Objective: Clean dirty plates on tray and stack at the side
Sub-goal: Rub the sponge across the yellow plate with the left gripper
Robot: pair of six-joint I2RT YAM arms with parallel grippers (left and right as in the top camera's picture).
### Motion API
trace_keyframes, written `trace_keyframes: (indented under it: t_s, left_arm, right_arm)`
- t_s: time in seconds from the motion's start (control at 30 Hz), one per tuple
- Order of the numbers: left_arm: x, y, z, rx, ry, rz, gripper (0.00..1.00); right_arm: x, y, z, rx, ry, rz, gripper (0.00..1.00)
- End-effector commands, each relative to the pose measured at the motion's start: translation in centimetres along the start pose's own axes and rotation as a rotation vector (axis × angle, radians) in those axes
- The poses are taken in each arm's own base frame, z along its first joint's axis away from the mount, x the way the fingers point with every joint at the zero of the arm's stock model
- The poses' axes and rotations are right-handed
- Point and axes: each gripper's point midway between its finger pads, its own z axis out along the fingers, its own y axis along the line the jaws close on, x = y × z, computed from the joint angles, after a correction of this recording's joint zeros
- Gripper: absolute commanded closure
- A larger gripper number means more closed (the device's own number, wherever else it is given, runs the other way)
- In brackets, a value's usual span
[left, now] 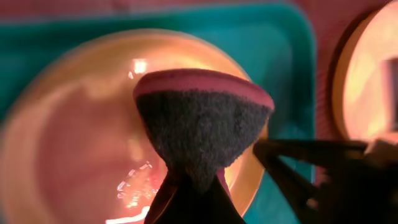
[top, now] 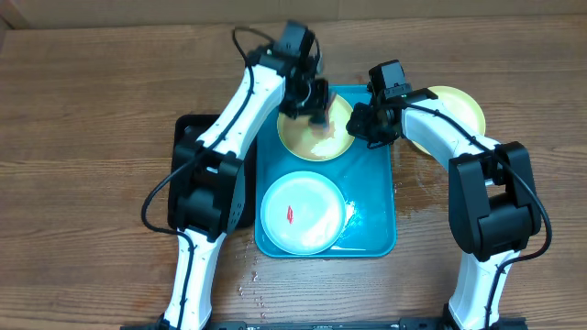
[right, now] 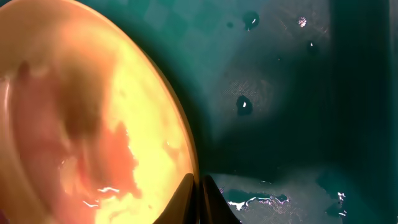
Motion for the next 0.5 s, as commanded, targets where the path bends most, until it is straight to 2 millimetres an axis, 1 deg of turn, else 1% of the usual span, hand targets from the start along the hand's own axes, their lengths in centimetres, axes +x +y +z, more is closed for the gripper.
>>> trace_keyframes:
  t_s: [0.0,0.1,0.23,0.4,0.47]
  left_arm:
    - [-2.0,0.7,-2.4,-0.139,-0.095,0.021,0.96]
    - [-1.5,1.7,-1.8,-0.213,-0.092,0.027,0.96]
    - [-0.6,3.4,-0.3,-0.301,-0.079,0.033,0.96]
    - [0.7,5.8,1.7,-0.370,-0.060,0.022,0.96]
    - [1.3,7.2,2.1,-0.422,-0.065,-0.036,0.96]
  right_arm:
    - [0.5,0.1,0.4,-0.003,0.010,0.000,0.96]
    - [0.5,0.1,0.4,-0.003,0.010,0.000,0.96]
    - [0.5,0.1,0.4,-0.003,0.010,0.000,0.96]
    - [0.5,0.1,0.4,-0.003,0.010,0.000,0.96]
    - [0.5,0.1,0.4,-0.003,0.010,0.000,0.96]
